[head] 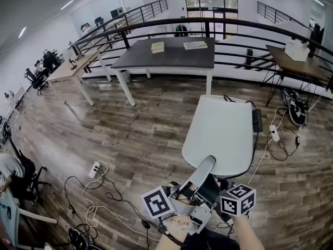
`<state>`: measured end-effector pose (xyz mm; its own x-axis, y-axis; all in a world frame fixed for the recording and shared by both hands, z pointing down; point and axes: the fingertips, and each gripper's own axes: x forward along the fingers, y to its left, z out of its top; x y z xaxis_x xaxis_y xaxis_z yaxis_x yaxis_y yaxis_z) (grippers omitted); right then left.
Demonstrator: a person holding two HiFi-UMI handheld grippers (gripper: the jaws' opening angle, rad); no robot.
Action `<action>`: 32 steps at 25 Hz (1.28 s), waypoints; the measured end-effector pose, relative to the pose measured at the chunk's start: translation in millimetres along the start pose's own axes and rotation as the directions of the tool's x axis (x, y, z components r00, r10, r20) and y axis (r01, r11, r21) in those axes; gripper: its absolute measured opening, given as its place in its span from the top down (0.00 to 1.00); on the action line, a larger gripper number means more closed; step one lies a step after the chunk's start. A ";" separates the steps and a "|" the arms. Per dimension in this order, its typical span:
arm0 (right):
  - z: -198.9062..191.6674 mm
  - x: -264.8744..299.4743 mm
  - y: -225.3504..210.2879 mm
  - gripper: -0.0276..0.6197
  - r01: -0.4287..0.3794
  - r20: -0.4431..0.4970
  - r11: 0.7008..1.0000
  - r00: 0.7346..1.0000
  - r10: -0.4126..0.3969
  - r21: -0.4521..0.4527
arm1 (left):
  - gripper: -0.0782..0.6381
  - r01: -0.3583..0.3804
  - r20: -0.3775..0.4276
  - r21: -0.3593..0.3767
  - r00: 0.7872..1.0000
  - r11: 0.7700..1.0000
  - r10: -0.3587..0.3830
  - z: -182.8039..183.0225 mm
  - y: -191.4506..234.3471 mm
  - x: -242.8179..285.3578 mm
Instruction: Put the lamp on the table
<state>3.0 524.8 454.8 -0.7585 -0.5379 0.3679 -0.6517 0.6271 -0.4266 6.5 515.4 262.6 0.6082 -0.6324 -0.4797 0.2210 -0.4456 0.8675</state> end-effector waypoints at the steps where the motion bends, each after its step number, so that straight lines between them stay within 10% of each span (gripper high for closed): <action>1: -0.3 1.6 -0.6 0.67 -0.004 -0.001 1.000 1.000 0.004 0.002 | 0.87 -0.004 0.002 0.003 1.000 1.000 0.004 0.8 1.5 0.2; 16: 30.6 49.9 -51.2 0.67 0.010 -0.008 1.000 1.000 -0.010 0.014 | 0.87 -0.006 -0.006 -0.017 1.000 1.000 0.006 52.4 47.5 40.4; 32: 138.8 165.4 -126.6 0.67 0.070 0.034 0.997 0.997 -0.071 0.017 | 0.87 0.027 -0.060 -0.040 0.998 0.999 -0.030 188.6 99.3 127.6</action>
<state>-40.0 278.2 454.9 -0.7100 -0.5997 0.3690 -0.7033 0.5779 -0.4140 -37.7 271.0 262.7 0.6462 -0.5797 -0.4964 0.2674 -0.4372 0.8587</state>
